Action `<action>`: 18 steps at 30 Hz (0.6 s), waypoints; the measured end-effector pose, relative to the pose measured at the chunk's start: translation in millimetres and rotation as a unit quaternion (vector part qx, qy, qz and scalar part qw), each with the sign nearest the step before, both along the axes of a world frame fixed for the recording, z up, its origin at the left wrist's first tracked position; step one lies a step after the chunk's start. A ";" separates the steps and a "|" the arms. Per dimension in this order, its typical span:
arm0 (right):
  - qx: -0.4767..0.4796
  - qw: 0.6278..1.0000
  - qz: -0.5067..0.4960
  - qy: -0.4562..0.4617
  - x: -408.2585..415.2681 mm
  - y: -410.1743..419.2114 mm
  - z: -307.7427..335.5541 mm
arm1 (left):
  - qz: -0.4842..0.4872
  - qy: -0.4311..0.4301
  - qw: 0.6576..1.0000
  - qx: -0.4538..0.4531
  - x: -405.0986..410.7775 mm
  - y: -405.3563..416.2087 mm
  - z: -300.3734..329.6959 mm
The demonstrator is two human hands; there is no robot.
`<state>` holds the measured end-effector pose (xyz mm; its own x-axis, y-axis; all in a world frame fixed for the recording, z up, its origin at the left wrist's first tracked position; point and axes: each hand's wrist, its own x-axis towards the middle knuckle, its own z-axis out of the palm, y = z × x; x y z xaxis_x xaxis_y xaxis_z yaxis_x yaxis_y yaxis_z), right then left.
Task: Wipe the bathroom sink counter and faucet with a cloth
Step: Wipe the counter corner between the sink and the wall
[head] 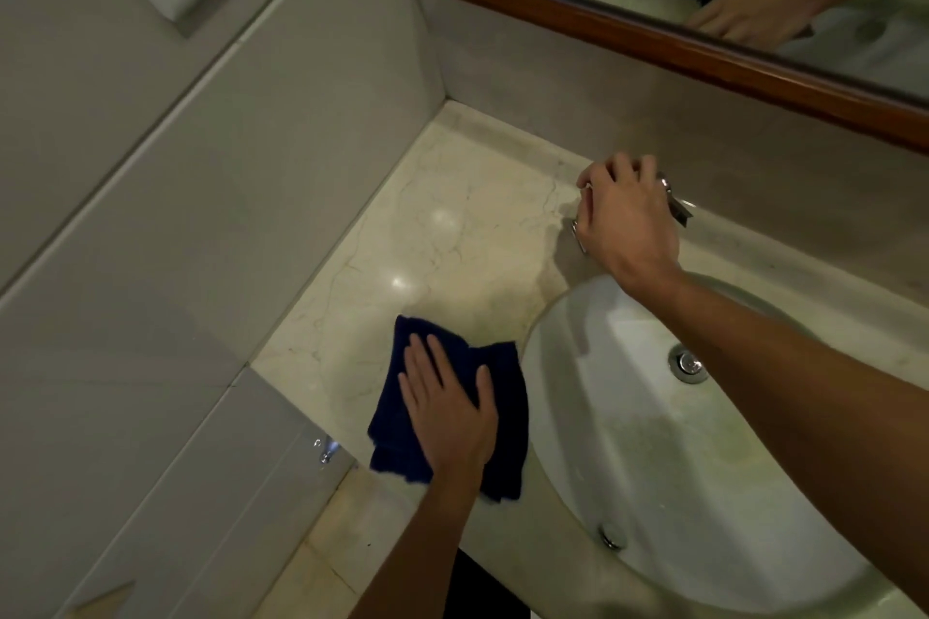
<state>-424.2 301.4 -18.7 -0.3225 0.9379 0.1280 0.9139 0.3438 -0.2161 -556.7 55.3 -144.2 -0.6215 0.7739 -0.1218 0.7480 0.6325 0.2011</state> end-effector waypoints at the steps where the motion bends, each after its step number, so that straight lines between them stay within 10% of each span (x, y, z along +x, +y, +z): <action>1: -0.002 1.000 0.000 0.001 -0.1 -0.1 0.4 | 0.006 0.003 1.000 -0.005 -2.1 -4.4 0.0; 18: -0.014 1.000 -0.022 0.004 -1.1 -0.4 -4.9 | -0.128 -0.007 0.992 0.016 -29.8 229.7 7.6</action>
